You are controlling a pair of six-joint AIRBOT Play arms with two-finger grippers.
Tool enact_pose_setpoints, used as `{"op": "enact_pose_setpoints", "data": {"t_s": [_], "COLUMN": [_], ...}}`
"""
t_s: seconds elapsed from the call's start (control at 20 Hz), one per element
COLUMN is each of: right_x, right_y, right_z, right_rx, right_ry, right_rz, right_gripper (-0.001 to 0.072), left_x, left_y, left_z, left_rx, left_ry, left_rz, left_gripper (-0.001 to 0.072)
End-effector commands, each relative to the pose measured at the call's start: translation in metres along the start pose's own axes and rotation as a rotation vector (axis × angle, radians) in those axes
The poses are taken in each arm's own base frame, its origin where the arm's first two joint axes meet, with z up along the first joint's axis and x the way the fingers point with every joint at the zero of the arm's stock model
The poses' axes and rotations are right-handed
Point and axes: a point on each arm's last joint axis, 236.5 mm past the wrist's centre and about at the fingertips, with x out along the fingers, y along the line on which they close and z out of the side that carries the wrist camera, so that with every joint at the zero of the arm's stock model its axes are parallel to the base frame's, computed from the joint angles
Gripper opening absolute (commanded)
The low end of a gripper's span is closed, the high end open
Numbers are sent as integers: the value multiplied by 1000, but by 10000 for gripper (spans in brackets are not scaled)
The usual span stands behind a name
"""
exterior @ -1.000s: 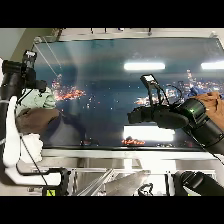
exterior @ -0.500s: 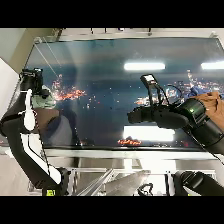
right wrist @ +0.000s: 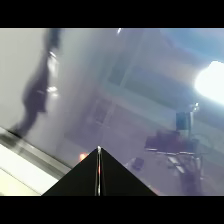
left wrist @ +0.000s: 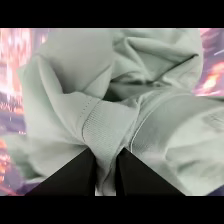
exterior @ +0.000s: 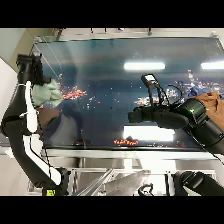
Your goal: Fold the shirts.
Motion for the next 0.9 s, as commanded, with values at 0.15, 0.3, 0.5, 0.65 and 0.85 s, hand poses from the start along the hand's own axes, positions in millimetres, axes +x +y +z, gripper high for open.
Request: {"op": "enact_pose_setpoints", "data": {"t_s": [0.15,0.3,0.5,0.65,0.85], "right_x": [-29,-55,-66,-57,-44], "right_y": [-41,-71,-103,-117,-113], "right_z": [37,53,53,43,39], "right_rx": [172,241,310,339,322], "right_ry": [-139,-220,-228,-172,-128], "right_rz": [-43,-82,-132,-161,-133], "right_gripper": [35,409,409,409,410], "left_x": [-221,-270,-281,-265,-239], "left_y": [-140,-245,-359,-409,-440], "left_z": [28,-21,-102,-158,-184], "left_rx": [146,288,471,570,585], "left_ry": [-395,-382,-293,-222,-160], "left_rz": [-332,-567,-699,-717,-710], "left_gripper": [16,16,16,16,201]}}
